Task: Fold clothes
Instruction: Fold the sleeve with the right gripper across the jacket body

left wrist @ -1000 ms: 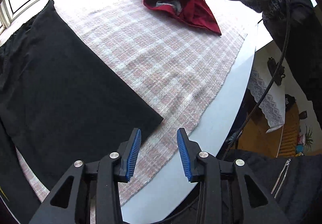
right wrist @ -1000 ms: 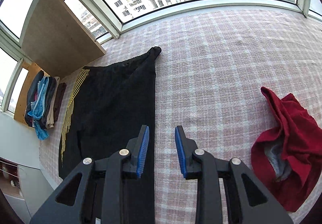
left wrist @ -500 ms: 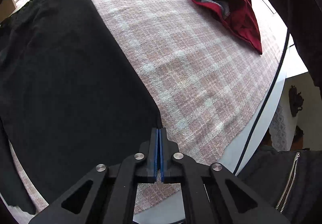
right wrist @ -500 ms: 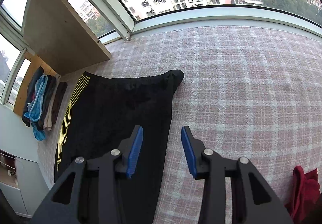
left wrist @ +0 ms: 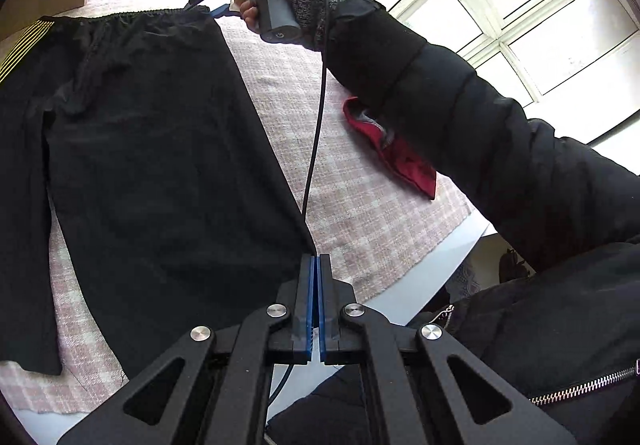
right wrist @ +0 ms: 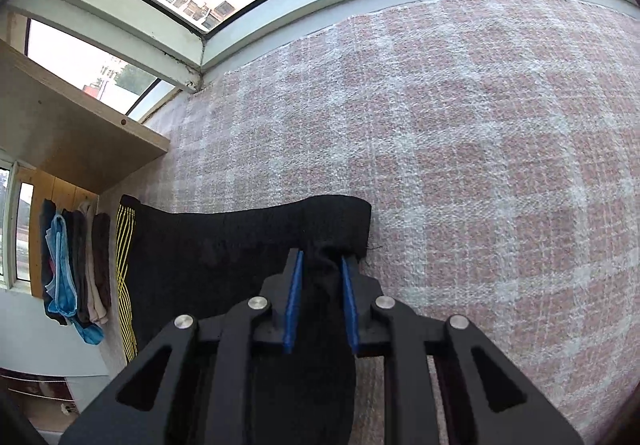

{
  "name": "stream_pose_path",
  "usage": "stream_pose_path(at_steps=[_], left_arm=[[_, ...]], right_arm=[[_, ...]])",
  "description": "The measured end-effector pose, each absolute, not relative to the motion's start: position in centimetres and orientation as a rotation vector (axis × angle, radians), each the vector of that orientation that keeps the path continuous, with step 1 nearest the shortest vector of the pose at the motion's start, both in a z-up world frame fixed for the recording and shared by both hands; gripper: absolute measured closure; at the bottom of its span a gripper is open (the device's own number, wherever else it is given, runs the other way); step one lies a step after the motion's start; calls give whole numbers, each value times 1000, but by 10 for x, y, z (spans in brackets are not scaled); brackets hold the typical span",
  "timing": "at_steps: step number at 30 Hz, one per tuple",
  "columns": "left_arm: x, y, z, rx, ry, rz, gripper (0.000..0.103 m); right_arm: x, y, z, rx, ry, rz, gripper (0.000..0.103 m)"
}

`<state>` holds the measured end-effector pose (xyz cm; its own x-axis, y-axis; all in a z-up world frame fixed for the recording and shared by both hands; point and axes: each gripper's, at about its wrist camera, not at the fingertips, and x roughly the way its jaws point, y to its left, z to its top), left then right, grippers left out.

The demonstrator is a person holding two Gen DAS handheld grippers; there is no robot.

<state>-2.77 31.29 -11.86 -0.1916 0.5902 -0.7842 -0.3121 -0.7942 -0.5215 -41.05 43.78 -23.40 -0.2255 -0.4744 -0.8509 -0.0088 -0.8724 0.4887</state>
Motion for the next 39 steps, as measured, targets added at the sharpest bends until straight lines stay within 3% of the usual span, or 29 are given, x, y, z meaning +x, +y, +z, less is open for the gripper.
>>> stream_pose_path(at_steps=[4, 7, 18, 24, 26, 28, 35, 39], left_arm=[[-28, 307, -117, -1470, -359, 2010, 102], [-27, 296, -114, -1441, -353, 2014, 102], [-3, 134, -110, -1463, -371, 2236, 102], [11, 34, -128, -1543, -430, 2325, 102], [11, 24, -137, -1546, -443, 2288, 102], [9, 26, -144, -1536, -410, 2251, 102], [1, 52, -154, -1490, -338, 2123, 102], [-4, 57, -151, -1473, -284, 2105, 102]], right_arm=[[-412, 450, -215, 1679, -714, -2167, 99], [-410, 442, -185, 1620, -712, -2201, 100], [-385, 268, -89, 1366, -370, -2308, 100], [-375, 214, -86, 1462, -284, -2333, 95], [-362, 236, -93, 1538, -257, -2437, 79], [-344, 268, -105, 1605, -254, -2521, 71], [-315, 336, -148, 1846, -455, -2561, 71], [-314, 340, -158, 1901, -457, -2597, 70]])
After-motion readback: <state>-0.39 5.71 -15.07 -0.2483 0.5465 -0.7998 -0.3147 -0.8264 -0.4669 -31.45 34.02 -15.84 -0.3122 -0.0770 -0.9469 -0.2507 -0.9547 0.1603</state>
